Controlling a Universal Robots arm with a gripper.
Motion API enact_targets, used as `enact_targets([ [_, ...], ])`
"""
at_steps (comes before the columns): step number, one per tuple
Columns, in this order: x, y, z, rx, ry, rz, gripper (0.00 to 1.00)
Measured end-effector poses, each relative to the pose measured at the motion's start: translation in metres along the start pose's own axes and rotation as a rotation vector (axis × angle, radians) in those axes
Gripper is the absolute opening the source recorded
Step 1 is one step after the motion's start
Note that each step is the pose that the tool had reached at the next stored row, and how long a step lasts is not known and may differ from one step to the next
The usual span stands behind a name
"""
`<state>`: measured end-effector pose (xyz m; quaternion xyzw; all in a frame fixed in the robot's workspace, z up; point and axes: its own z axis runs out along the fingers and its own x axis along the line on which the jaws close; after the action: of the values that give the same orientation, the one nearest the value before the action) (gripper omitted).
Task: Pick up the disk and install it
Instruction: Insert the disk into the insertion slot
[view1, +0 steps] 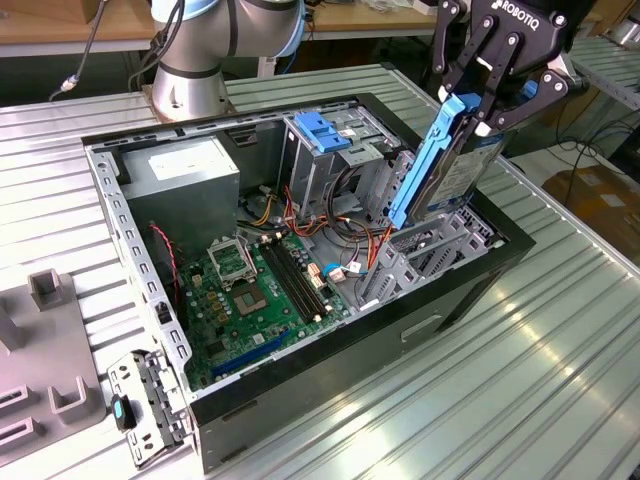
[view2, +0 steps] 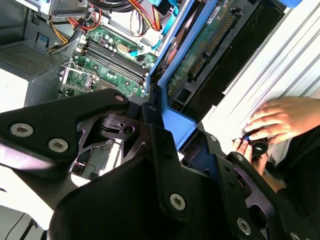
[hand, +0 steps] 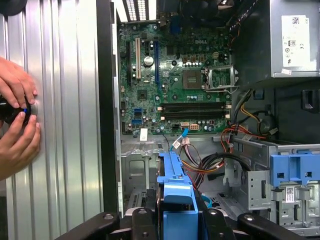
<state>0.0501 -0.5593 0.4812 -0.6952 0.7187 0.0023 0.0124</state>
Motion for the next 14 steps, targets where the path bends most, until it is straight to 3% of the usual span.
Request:
enact_targets([
  [9,0.0008,-0.0015,0.0011,0.0,0.0,0.0,0.37],
  [14,0.0027,-0.003,0.006,0.0,0.0,0.0,0.37],
])
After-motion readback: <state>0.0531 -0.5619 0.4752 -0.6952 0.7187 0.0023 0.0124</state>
